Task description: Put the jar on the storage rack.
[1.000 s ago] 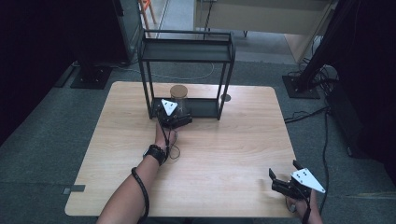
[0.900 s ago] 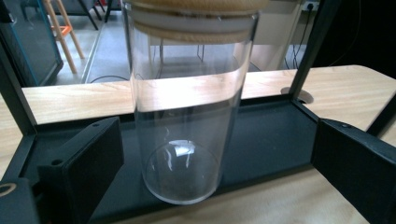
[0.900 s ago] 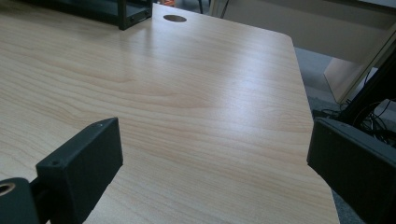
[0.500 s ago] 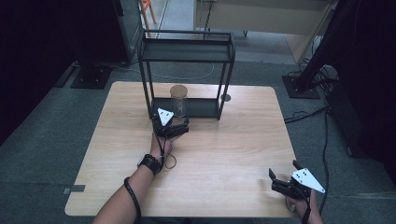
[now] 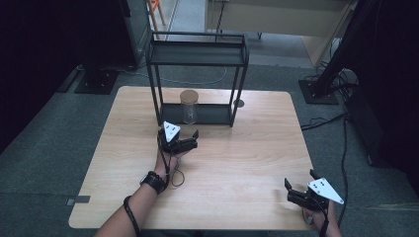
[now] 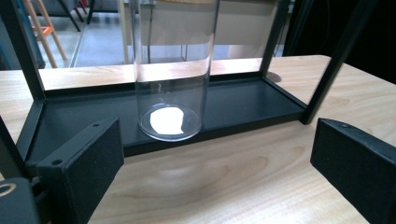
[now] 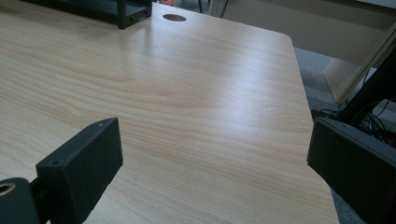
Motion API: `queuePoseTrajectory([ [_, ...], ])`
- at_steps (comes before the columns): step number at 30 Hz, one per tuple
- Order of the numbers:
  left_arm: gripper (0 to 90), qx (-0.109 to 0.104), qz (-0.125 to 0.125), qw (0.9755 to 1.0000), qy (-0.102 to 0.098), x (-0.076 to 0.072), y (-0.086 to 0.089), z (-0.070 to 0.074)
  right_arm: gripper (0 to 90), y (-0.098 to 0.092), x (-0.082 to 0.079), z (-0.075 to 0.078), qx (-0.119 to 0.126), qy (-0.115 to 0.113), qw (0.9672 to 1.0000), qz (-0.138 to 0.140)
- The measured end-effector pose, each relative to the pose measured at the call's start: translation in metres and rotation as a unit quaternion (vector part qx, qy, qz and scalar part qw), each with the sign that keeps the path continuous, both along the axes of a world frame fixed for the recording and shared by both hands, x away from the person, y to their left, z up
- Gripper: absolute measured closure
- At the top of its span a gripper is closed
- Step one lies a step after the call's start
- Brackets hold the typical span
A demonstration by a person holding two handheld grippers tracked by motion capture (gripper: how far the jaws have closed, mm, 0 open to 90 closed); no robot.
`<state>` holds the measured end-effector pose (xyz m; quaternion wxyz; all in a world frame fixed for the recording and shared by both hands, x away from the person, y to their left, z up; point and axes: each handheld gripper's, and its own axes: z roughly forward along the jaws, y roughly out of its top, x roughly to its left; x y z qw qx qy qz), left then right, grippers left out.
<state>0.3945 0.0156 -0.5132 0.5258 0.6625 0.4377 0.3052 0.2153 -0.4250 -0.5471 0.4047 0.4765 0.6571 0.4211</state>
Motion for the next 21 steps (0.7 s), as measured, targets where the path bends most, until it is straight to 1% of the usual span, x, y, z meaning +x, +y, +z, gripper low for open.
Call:
queuePoseTrajectory([
  [3, 2.6, 0.002, -0.004, 1.0, -0.002, -0.007, 0.003, -0.001, 2.9, 0.0, 0.0, 0.0, 0.0, 0.0, 1.0, 0.0],
  [6, 2.6, -0.002, -0.005, 1.0, -0.004, -0.013, 0.007, -0.001, 2.9, 0.0, 0.0, 0.0, 0.0, 0.0, 1.0, 0.0],
  [8, 2.6, 0.001, -0.007, 1.0, -0.005, -0.017, 0.011, -0.001, 2.9, 0.0, 0.0, 0.0, 0.0, 0.0, 1.0, 0.0],
  [13, 2.6, -0.002, -0.012, 0.9999, -0.008, -0.033, 0.023, -0.001, 2.9, 0.0, 0.0, 0.0, 0.0, 0.0, 1.0, 0.0],
  [21, 2.6, 0.006, -0.029, 0.9995, -0.008, -0.06, 0.047, -0.006, 2.9, 0.0, 0.0, 0.0, -0.001, 0.002, 1.0, 0.0],
])
